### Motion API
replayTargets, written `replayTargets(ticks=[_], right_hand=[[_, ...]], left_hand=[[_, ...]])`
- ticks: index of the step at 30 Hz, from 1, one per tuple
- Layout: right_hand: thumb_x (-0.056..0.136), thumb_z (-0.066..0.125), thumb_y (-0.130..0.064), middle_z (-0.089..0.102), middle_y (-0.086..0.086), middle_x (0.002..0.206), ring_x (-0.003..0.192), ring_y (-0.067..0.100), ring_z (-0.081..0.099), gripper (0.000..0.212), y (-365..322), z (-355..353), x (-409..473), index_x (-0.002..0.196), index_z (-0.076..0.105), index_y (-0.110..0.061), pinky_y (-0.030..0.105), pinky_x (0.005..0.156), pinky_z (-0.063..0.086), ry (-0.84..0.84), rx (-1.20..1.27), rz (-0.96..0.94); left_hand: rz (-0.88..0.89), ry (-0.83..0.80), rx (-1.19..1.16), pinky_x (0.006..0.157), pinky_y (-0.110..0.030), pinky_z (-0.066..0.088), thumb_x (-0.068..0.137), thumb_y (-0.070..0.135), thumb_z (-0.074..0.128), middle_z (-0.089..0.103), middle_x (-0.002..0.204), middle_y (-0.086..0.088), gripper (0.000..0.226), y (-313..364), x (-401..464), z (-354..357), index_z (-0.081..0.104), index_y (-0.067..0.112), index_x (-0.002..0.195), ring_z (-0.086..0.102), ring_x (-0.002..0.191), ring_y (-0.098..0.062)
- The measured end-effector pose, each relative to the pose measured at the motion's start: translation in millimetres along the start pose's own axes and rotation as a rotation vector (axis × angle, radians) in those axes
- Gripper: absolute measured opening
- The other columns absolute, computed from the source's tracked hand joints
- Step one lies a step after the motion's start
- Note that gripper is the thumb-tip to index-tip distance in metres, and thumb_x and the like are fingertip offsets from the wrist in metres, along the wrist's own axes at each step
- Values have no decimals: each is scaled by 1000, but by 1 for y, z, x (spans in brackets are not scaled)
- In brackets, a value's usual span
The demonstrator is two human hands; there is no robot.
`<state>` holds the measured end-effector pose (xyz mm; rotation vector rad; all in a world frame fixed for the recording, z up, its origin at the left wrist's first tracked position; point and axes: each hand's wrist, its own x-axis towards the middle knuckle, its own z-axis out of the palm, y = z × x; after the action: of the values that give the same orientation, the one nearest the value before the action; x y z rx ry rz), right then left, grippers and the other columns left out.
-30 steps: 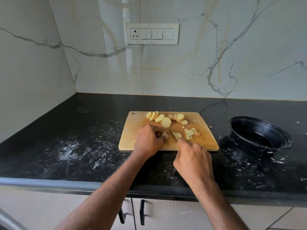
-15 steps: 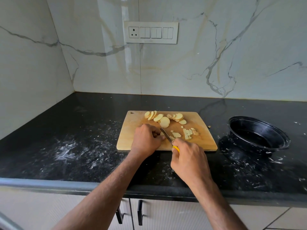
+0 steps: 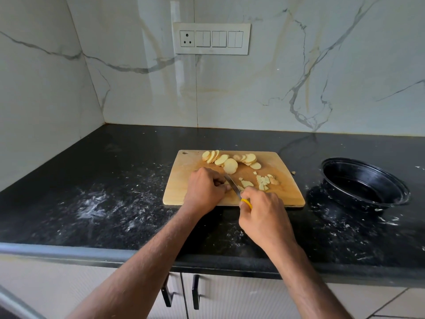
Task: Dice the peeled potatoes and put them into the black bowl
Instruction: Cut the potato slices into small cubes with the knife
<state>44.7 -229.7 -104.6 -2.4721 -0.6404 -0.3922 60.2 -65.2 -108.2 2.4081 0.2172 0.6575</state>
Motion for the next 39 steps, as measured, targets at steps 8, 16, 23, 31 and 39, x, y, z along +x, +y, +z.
replayTargets(ticks=[8, 16, 23, 31, 39], right_hand=[[91, 61, -14, 64, -3, 75, 59, 12, 48, 9, -10, 2, 9, 99, 65, -17, 16, 49, 25, 12, -106, -73], [82, 66, -11, 64, -8, 69, 52, 14, 46, 22, -8, -1, -10, 78, 49, -25, 26, 53, 38, 58, -214, -83], [91, 66, -20, 73, -5, 87, 74, 13, 69, 16, -7, -6, -11, 107, 69, -22, 19, 62, 48, 84, -85, -5], [94, 63, -23, 73, -7, 92, 79, 10, 69, 19, -6, -3, -10, 112, 67, -23, 18, 66, 52, 55, -78, -40], [95, 62, -23, 70, -7, 88, 66, 6, 54, 19, -5, -2, -8, 114, 67, -21, 5, 52, 28, 21, -46, -31]], left_hand=[[7, 1, -21, 77, -33, 54, 78, 18, 82, 76, 80, 4, 5, 2, -1, -1, 82, 16, 83, 65, 74, -14], [-24, -15, -19, 77, -36, 56, 81, 21, 82, 76, 81, 3, 8, 3, -3, -3, 82, 15, 85, 67, 76, -16], [-48, -27, -25, 82, -25, 56, 84, 19, 80, 77, 94, 2, 21, 3, -4, -6, 79, 14, 105, 67, 83, -11], [-67, 4, -40, 64, -10, 45, 83, 18, 80, 75, 84, 4, 13, 4, -5, -5, 81, 16, 96, 64, 75, -8], [-43, 17, -9, 77, -30, 54, 83, 16, 79, 76, 83, 2, 6, 3, -2, -2, 81, 12, 86, 66, 78, -16]])
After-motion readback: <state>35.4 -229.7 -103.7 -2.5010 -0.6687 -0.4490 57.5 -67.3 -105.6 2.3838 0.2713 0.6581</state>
